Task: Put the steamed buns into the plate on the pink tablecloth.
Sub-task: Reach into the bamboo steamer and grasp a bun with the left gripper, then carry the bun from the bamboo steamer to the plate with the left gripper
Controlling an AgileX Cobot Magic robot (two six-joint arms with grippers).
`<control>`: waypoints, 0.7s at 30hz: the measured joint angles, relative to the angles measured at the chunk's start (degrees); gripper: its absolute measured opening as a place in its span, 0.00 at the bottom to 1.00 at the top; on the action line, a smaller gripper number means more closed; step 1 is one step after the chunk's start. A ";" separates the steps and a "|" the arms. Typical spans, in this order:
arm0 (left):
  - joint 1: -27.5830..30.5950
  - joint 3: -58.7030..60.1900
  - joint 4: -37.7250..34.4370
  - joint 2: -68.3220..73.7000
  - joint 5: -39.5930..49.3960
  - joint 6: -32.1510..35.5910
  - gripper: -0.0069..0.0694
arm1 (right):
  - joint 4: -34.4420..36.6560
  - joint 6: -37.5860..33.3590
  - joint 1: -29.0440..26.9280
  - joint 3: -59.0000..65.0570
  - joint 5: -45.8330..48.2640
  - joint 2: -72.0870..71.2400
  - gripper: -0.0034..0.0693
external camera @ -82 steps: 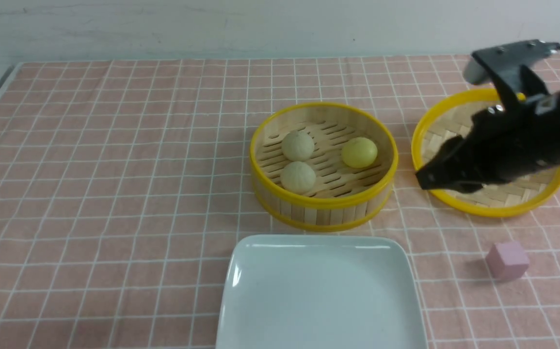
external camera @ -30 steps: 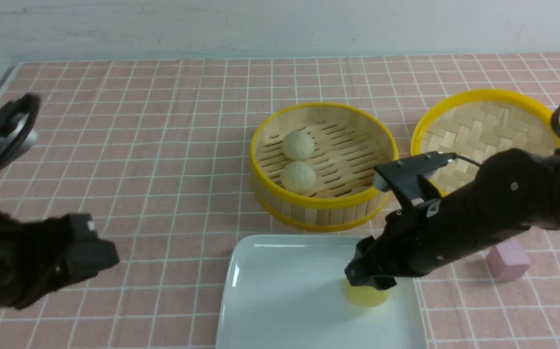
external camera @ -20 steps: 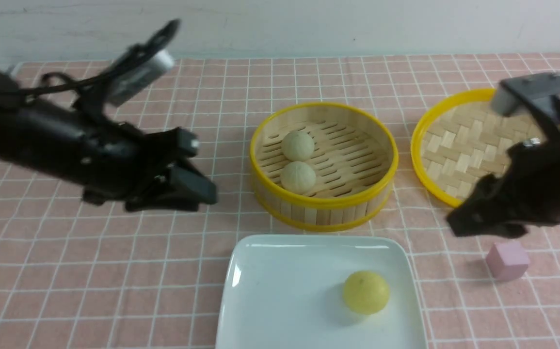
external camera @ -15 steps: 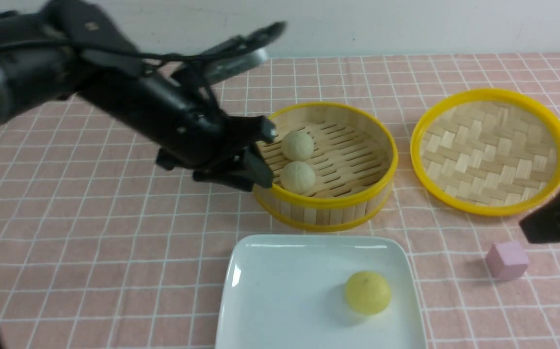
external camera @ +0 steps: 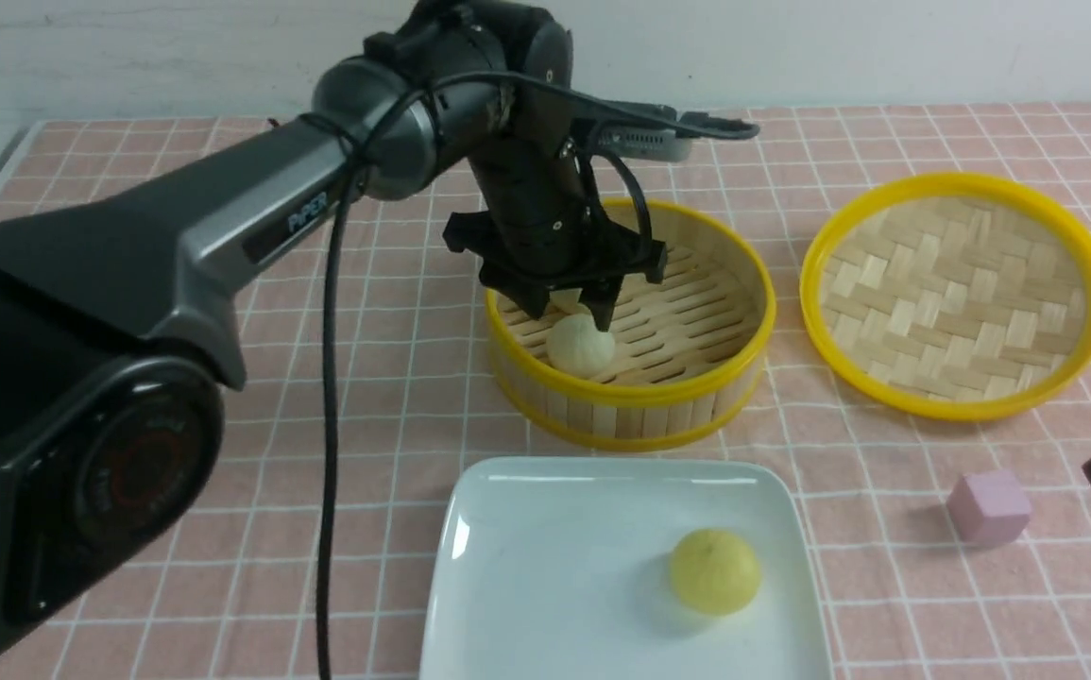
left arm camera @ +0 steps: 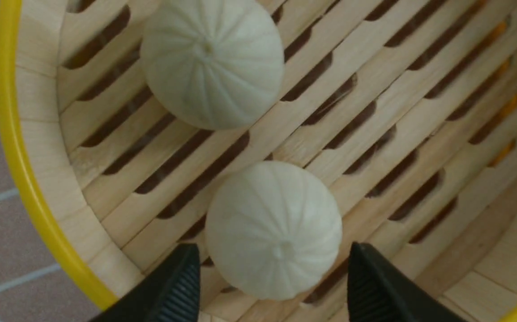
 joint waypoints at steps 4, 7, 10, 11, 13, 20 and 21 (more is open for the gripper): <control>-0.05 -0.04 0.12 3.22 -2.19 -1.08 0.52 | 0.00 0.00 0.00 0.00 -0.84 0.00 0.04; 0.01 -0.48 -0.65 3.17 -2.22 -1.36 0.26 | 0.00 0.00 0.00 0.00 -0.97 0.00 0.04; 0.01 -1.92 -2.32 0.82 0.68 -0.86 0.14 | 0.00 0.00 0.00 0.35 -1.10 0.00 0.04; -0.15 -2.57 -2.96 -0.67 2.32 0.08 0.13 | 0.00 0.00 0.00 0.65 -1.22 0.00 0.04; -0.63 -3.42 -3.69 -5.03 6.02 2.27 0.13 | 0.00 0.00 0.00 1.69 -1.43 0.00 0.04; -5.32 10.57 -5.01 -21.88 9.57 4.24 0.13 | 0.01 0.00 0.00 3.43 -3.84 0.00 0.05; -6.66 14.34 -5.22 -22.79 9.53 4.09 0.13 | 0.06 0.00 0.00 3.43 -3.84 0.00 0.05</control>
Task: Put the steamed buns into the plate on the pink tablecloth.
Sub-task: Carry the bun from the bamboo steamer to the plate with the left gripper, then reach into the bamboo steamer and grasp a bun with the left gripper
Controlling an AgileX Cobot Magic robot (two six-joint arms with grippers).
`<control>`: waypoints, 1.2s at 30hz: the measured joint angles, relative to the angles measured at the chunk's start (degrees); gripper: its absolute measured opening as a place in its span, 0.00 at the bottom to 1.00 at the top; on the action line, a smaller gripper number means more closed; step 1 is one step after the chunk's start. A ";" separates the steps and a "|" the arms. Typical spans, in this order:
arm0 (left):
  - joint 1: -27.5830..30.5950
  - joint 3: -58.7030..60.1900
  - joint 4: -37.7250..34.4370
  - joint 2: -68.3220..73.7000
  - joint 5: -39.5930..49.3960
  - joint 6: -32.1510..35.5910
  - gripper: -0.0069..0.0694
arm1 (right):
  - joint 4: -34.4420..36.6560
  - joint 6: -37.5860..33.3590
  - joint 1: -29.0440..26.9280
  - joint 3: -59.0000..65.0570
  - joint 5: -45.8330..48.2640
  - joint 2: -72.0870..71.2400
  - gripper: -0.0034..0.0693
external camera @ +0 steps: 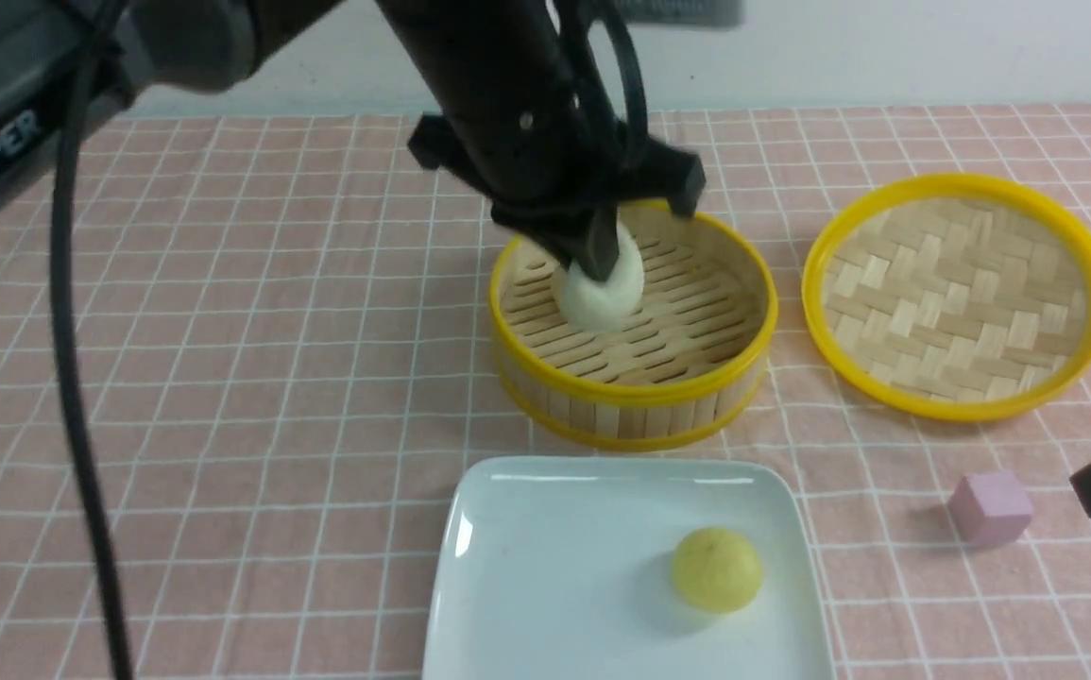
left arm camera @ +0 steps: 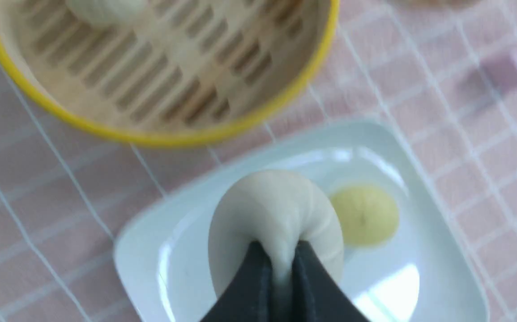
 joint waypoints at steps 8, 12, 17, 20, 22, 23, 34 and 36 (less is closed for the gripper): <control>-4.23 26.50 -0.94 0.62 -18.38 -9.15 0.15 | -0.07 0.00 0.00 0.00 0.00 0.00 0.05; -4.16 28.90 -0.48 0.56 -24.87 -10.80 0.24 | -0.07 0.00 0.00 0.00 0.00 0.00 0.06; -4.16 29.07 -0.23 0.51 -26.63 -11.62 0.52 | -0.07 0.00 0.00 0.00 0.00 0.00 0.06; -4.16 27.94 0.76 0.52 -25.92 -11.85 0.68 | -0.07 0.00 0.00 0.00 0.00 0.00 0.06; -4.16 24.45 3.24 0.52 -24.81 -13.80 0.74 | -0.07 0.00 0.00 0.00 -0.04 0.00 0.07; -4.16 24.03 3.90 0.52 -24.58 -14.11 0.75 | -0.07 0.00 0.00 0.00 -0.04 0.00 0.07; 3.91 -7.77 11.77 8.96 -13.51 -23.72 0.13 | -0.07 0.00 0.00 0.00 -0.51 0.00 0.08; 6.42 -15.06 10.22 13.59 -11.02 -20.83 0.13 | -0.01 0.00 0.00 0.00 -0.68 0.00 0.09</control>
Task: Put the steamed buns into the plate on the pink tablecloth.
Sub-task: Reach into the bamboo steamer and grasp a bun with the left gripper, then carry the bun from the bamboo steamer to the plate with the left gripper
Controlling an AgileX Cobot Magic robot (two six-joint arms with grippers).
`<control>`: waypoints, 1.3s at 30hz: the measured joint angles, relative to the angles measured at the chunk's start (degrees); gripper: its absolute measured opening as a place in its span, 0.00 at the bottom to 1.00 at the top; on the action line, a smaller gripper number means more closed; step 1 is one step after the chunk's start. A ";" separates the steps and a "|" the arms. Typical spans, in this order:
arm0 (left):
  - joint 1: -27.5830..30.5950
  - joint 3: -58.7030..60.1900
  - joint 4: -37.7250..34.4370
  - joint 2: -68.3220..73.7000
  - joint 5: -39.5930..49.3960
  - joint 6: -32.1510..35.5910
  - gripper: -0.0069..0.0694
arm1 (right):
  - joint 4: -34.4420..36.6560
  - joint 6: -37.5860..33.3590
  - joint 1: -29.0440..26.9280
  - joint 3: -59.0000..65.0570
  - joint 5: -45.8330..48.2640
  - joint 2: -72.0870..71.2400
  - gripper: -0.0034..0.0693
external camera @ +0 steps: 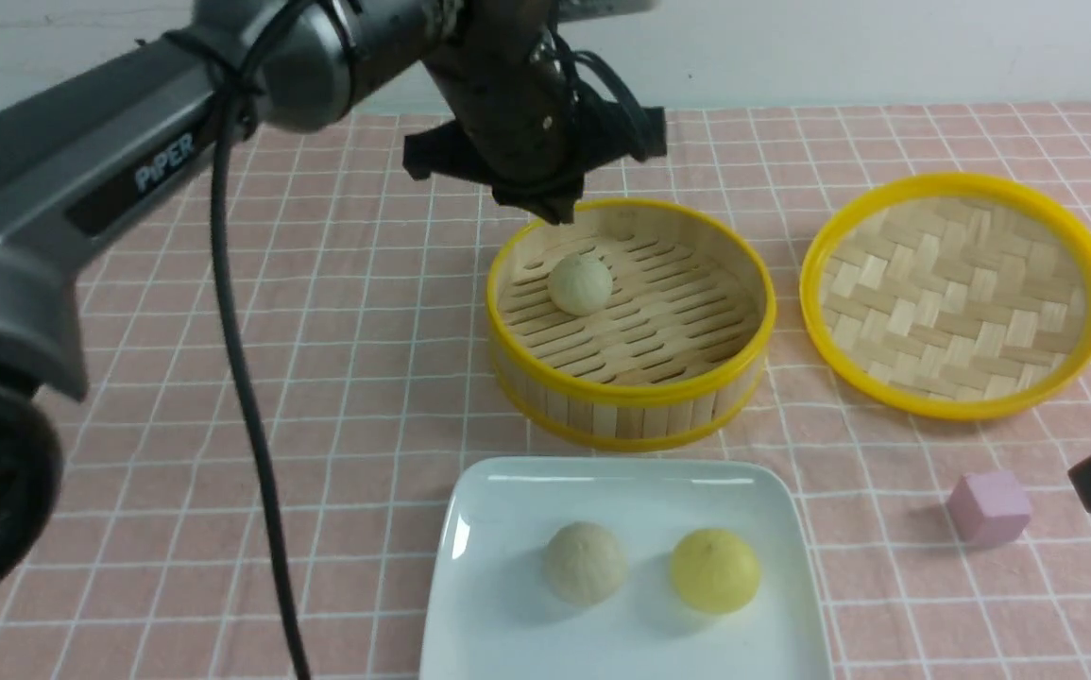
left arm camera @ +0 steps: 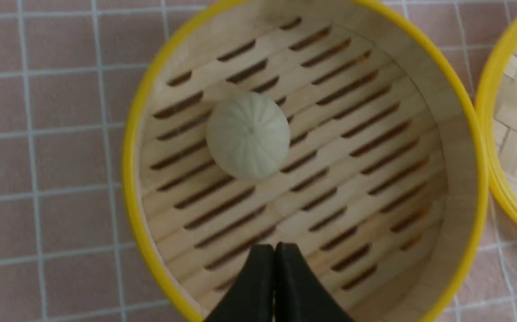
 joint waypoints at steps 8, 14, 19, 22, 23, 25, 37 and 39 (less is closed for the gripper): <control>0.77 -9.99 0.79 13.40 -0.98 1.69 0.57 | 0.24 0.00 0.00 0.00 -0.96 0.00 0.09; 0.77 -10.03 2.56 17.74 -5.46 1.69 0.68 | 0.38 0.00 0.00 0.00 -1.40 0.23 0.10; 0.77 -10.68 1.15 19.28 -3.09 1.69 0.23 | 0.38 -0.02 0.00 0.00 -1.40 0.23 0.10; 0.82 -12.36 -2.07 15.94 5.27 3.17 0.14 | 0.38 -0.14 0.00 0.00 -1.46 0.23 0.11; 0.82 -12.52 -2.50 15.20 5.86 3.55 0.13 | 0.38 -0.14 0.00 0.00 -1.46 0.23 0.11; 0.82 -13.23 -3.90 10.28 10.37 6.56 0.13 | 0.38 -0.18 0.00 0.00 -1.53 0.23 0.11; -1.36 27.65 -9.44 -25.75 11.10 11.52 0.13 | 0.38 -0.18 0.00 0.00 -1.58 0.30 0.13; -4.71 39.43 -10.14 -28.66 5.30 10.63 0.13 | 0.65 -0.18 0.00 0.00 -1.64 0.30 0.13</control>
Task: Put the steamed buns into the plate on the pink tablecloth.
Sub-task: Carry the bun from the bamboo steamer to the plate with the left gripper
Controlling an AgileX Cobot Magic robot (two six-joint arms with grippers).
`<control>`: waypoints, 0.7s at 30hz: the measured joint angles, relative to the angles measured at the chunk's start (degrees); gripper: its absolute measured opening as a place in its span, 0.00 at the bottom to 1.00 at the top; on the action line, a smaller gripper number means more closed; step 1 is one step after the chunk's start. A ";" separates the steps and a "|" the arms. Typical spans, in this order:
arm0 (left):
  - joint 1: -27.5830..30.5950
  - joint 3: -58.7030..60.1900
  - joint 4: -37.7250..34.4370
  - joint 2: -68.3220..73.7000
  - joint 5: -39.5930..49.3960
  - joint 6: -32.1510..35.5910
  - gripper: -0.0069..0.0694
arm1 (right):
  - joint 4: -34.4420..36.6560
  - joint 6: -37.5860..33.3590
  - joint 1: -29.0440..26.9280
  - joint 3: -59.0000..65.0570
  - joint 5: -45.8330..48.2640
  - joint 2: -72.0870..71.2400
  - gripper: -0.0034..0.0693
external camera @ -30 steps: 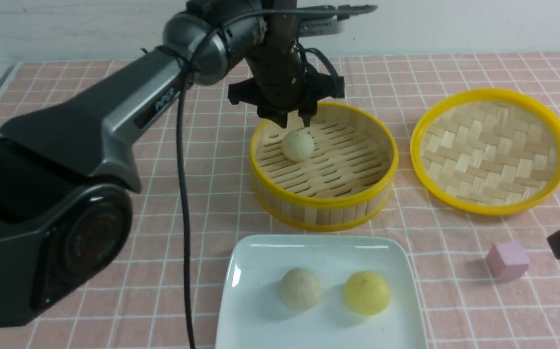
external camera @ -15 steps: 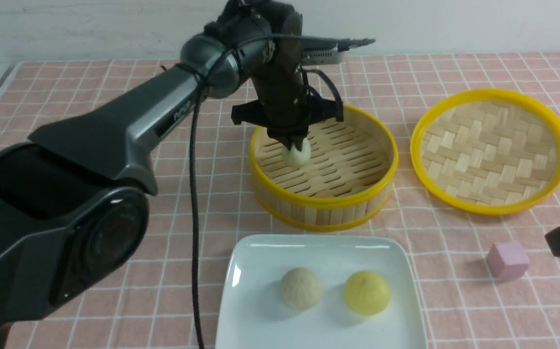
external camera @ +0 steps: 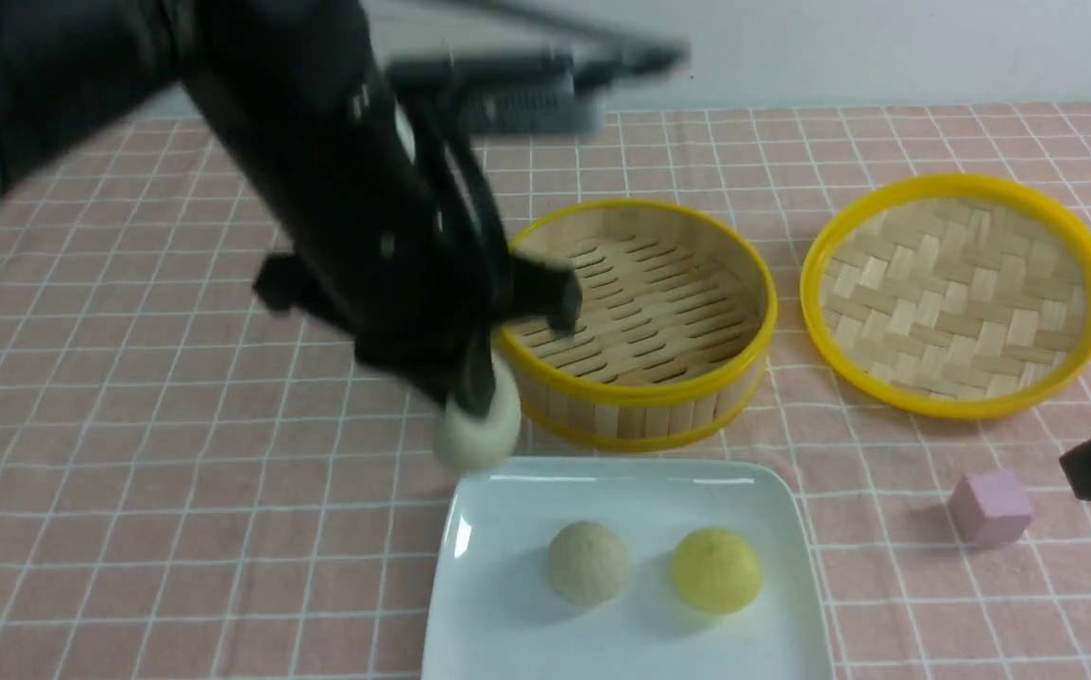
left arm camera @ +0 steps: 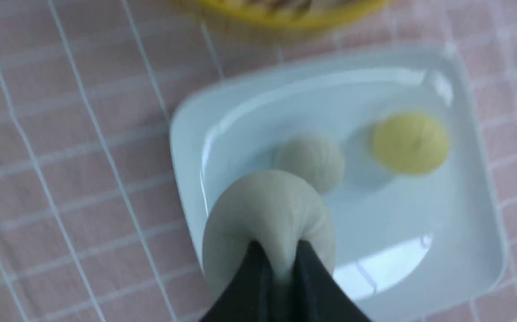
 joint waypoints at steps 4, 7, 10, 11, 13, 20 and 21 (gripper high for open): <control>-3.67 15.20 -1.48 -1.63 -12.10 -6.01 0.13 | 0.57 0.00 0.00 0.00 -0.06 0.00 0.14; -3.72 20.81 -1.48 -1.42 -16.06 -9.17 0.13 | 0.57 -0.02 0.00 0.00 -0.11 0.00 0.15; -4.35 23.24 -1.74 -1.42 -17.65 -9.40 0.13 | 0.61 -0.02 0.00 0.00 -0.11 0.00 0.15; -4.75 23.94 -1.88 -1.42 -18.36 -9.33 0.13 | 0.61 -0.02 0.00 0.00 -0.11 0.00 0.15; -5.89 24.77 -1.94 -1.42 -21.55 -9.07 0.14 | 0.95 -0.02 0.00 0.00 -0.03 -0.07 0.15; -6.88 24.85 -1.66 -0.94 -31.01 -8.98 0.23 | 0.51 0.03 0.00 0.00 3.27 -5.45 0.05; -6.88 24.85 -1.48 -0.29 -30.47 -8.98 0.26 | 0.10 0.61 0.00 0.00 4.16 -7.58 0.03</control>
